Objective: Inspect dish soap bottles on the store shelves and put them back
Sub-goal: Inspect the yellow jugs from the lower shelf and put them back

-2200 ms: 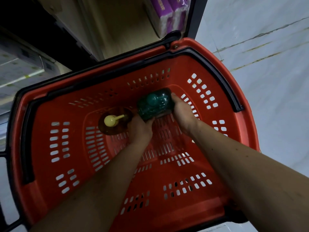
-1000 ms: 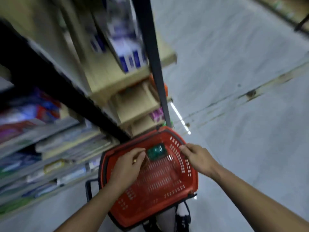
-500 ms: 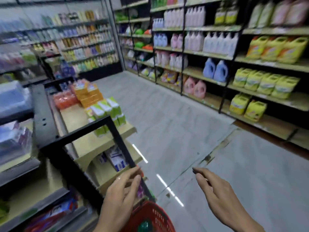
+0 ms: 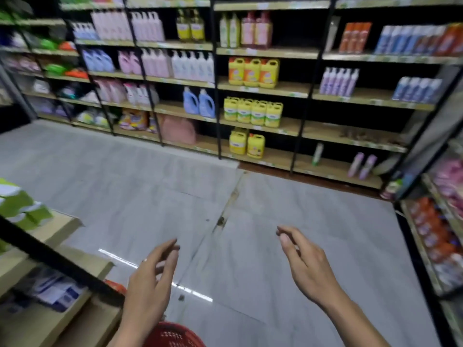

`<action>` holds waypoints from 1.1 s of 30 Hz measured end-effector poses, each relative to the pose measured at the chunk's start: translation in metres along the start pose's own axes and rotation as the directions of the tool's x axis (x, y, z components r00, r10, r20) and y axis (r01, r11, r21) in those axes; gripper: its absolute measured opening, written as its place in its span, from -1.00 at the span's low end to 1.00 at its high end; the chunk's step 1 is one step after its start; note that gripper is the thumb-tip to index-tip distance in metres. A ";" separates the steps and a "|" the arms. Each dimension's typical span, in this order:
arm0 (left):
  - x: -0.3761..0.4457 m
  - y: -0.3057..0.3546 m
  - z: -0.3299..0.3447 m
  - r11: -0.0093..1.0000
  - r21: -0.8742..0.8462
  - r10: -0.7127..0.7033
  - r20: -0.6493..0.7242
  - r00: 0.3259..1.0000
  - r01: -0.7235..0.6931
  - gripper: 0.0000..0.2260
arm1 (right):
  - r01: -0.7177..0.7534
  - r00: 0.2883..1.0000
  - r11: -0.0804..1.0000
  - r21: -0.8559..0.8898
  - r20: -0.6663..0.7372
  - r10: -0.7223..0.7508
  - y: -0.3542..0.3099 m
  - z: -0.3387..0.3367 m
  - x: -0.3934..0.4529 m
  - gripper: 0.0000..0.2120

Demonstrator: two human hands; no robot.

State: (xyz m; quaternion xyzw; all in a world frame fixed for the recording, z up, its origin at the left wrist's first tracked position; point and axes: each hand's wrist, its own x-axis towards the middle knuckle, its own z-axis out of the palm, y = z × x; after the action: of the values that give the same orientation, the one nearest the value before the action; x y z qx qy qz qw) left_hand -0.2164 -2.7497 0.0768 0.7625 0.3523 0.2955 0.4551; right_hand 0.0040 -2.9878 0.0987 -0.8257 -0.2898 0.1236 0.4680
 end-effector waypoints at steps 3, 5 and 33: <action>0.020 0.003 0.030 1.000 0.004 0.030 0.069 0.997 -0.031 -0.74 | -0.024 0.999 0.999 -0.025 -0.050 0.022 0.014 -0.017 0.010 -0.53; 0.038 0.007 0.048 0.999 0.023 0.042 0.106 0.993 -0.045 -0.72 | -0.032 0.997 0.999 -0.030 -0.077 0.030 0.022 -0.028 0.024 -0.59; 0.472 0.069 0.275 0.990 0.102 0.088 0.059 0.994 -0.094 -0.75 | 0.048 0.997 0.999 0.010 -0.061 -0.048 0.094 -0.093 0.531 -0.49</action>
State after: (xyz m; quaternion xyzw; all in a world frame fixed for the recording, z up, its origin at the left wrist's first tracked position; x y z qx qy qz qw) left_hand 0.2868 -2.5262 0.0877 0.8082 0.3197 0.2764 0.4102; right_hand 0.5079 -2.7748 0.1045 -0.8192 -0.2944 0.0888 0.4840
